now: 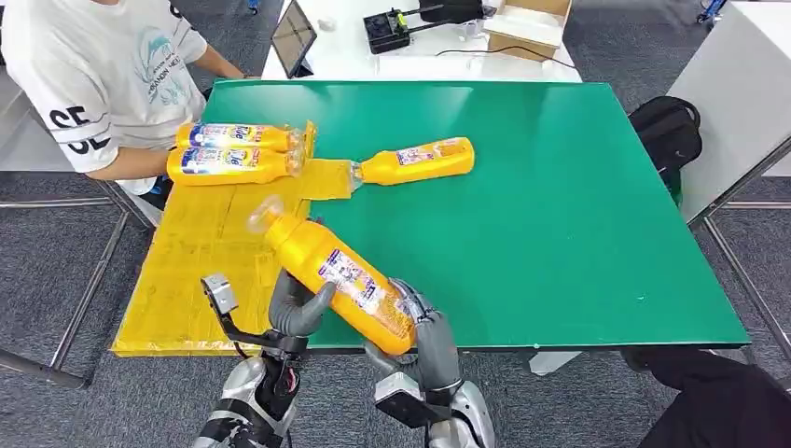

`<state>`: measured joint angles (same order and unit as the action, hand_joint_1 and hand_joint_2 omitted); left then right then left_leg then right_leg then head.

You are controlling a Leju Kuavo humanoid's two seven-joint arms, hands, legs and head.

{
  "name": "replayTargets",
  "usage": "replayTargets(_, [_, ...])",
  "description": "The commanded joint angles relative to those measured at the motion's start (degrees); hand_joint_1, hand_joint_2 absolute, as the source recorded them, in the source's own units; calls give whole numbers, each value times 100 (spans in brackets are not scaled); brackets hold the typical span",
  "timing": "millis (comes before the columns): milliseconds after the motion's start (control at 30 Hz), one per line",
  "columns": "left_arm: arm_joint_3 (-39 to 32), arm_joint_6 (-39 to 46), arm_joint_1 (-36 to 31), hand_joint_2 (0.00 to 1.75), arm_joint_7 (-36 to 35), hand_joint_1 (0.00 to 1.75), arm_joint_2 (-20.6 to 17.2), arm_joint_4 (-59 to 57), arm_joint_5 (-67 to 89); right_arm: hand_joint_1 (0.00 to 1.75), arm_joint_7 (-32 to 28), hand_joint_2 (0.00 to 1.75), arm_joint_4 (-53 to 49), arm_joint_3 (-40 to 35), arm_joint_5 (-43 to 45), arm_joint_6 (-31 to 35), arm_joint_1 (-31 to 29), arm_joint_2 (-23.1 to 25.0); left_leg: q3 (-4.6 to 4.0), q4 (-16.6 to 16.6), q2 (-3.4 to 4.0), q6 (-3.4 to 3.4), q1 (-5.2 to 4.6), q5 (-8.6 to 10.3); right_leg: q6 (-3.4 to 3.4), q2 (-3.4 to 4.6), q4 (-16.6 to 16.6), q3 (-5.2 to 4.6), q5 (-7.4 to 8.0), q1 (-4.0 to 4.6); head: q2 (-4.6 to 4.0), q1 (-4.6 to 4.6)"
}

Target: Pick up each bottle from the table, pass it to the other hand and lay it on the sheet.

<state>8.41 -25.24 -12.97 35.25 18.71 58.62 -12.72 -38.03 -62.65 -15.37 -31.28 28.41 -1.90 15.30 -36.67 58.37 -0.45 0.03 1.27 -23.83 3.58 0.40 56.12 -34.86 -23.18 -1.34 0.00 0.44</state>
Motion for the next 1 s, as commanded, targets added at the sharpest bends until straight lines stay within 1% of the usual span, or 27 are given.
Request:
replayTargets(33, [-2, -256, -245, 175, -91, 0, 18, -443, -189, 175, -197, 175, 1317, -433, 62, 44, -427, -54, 30, -8, 5, 5, 2, -7, -15, -1, -9, 29, -5, 6, 0, 0])
replayTargets(100, [30, -274, -279, 175, -112, 0, 28, -516, -184, 175, -197, 175, 1538, -576, 28, 11, -499, -33, 36, -9, 5, 6, 2, -9, -17, -2, -10, 34, -7, 6, 0, 0])
replayTargets(133, [46, -260, -300, 175, -111, 0, 39, -558, -171, 175, -197, 175, 1618, -619, 18, 11, -523, -9, 20, -6, 4, 4, 2, -5, -11, -1, -7, 19, -3, 5, 0, 2])
replayTargets(200, [75, -260, -338, 175, -104, 0, 53, -638, -154, 175, -197, 175, 1797, -680, -15, -15, -577, 31, 53, -10, 8, 9, 1, -15, -22, -2, -11, 50, -12, 7, 0, 0])
replayTargets(233, [100, -266, -375, 175, -88, 0, 58, -720, -140, 175, -197, 175, 1945, -737, -2, -82, -621, 62, 24, -6, 2, 5, 2, -5, -12, -4, -8, 24, -4, 6, 0, 2])
replayTargets(300, [119, -307, -422, 175, -63, 0, 64, -787, -150, 175, -197, 175, 2159, -796, -4, -145, -658, 106, 33, -5, 6, 7, 3, -9, -16, -5, -7, 32, -9, 7, 0, 0])
replayTargets(333, [122, -327, -451, 175, -64, 0, 62, -836, -158, 175, -197, 175, 2186, -841, 53, -103, -665, 104, 45, -7, 6, 9, 1, -12, -20, -7, -8, 44, -12, 6, 0, 2])
replayTargets(367, [138, -359, -458, 175, -54, 0, 57, -844, -156, 175, -197, 175, 2187, -856, 114, -107, -672, 99, 26, -6, 5, 5, 3, -6, -14, -8, -7, 25, -7, 6, 0, 2])
replayTargets(467, [172, -423, -452, 175, -19, 0, 51, -836, -146, 175, -197, 175, 2171, -887, 235, -129, -690, 63, 46, -5, 0, 9, 3, -13, -24, -17, -7, 47, -16, 9, 0, 2])
replayTargets(533, [172, -423, -452, 175, -19, 0, 51, -836, -146, 175, -197, 175, 2171, -887, 235, -129, -690, 63, 14, -3, 7, 3, 3, -3, -11, -6, -5, 13, -4, 5, 0, 0])
replayTargets(600, [193, -503, -439, 175, -33, 0, 56, -838, -172, 175, -197, 175, 2178, -872, 287, -182, -712, 51, 41, -6, 2, 7, 0, -12, -22, -15, -4, 40, -16, 6, 0, 2])
replayTargets(633, [203, -547, -438, 175, -43, 0, 57, -847, -189, 175, -197, 175, 2206, -885, 282, -187, -721, 49, 20, -4, 2, 4, 2, -5, -13, -13, -4, 20, -8, 5, 0, 0])
replayTargets(667, [227, -568, -440, 175, -44, 0, 51, -852, -174, 175, -197, 175, 2223, -893, 295, -207, -728, 56, 37, -5, 4, 7, 2, -12, -20, -13, -5, 36, -14, 7, 0, 2])
replayTargets(700, [244, -575, -444, 175, -42, 2, 48, -860, -160, 175, -197, 175, 2261, -902, 291, -223, -739, 58, 21, -4, 2, 5, 2, -6, -13, -12, -5, 21, -8, 5, 0, 2])
replayTargets(733, [283, -569, -452, 175, -37, 14, 37, -867, -112, 175, -197, 175, 2294, -911, 298, -219, -749, 72, 31, -4, 5, 7, 3, -10, -17, -11, -6, 31, -11, 7, 0, 2])
replayTargets(767, [306, -486, -455, 175, -12, 77, 29, -871, -47, 175, -197, 175, 2325, -922, 308, -191, -760, 79, 39, -5, 3, 8, 0, -12, -19, -13, -5, 37, -15, 5, 0, 2])
replayTargets(800, [313, -468, -453, 175, 7, 162, 26, -870, -25, 175, -197, 175, 2330, -927, 323, -182, -757, 82, 30, -4, 2, 7, 1, -9, -16, -13, -5, 29, -11, 6, 0, 2])
replayTargets(833, [316, -425, -451, 175, 52, 175, 24, -864, 18, 175, -197, 175, 2298, -941, 386, -163, -753, 73, 18, -3, 4, 5, 1, -5, -11, -10, -4, 16, -7, 4, 0, 0])
replayTargets(867, [326, -431, -450, 175, 65, 175, 19, -856, 32, 175, -197, 175, 2286, -946, 405, -171, -751, 64, 31, -4, 3, 8, 0, -9, -16, -13, -4, 30, -12, 5, 0, 2])
replayTargets(900, [357, -372, -436, 175, 97, 175, 1, -830, 131, 175, -197, 175, 2269, -952, 449, -146, -760, 53, 17, -3, 3, 5, 1, -4, -12, -11, -3, 15, -7, 4, 0, 0])
replayTargets(933, [396, -373, -411, 175, 191, 175, -12, -772, 216, 175, -197, 175, 2241, -955, 477, -163, -761, 45, 25, -4, 2, 7, 0, -7, -15, -13, -4, 23, -10, 4, 0, 2])
replayTargets(967, [399, -350, -389, 175, 210, 175, -8, -740, 249, 175, -197, 175, 2250, -945, 482, -148, -769, 48, 14, -2, 5, 5, 1, -4, -11, -9, -3, 13, -6, 4, 0, 2])
replayTargets(1000, [413, -330, -358, 175, 215, 175, -11, -685, 314, 175, -197, 175, 2235, -914, 500, -121, -769, 55, 28, -3, 4, 7, 1, -9, -17, -12, -3, 26, -12, 5, 0, 0])
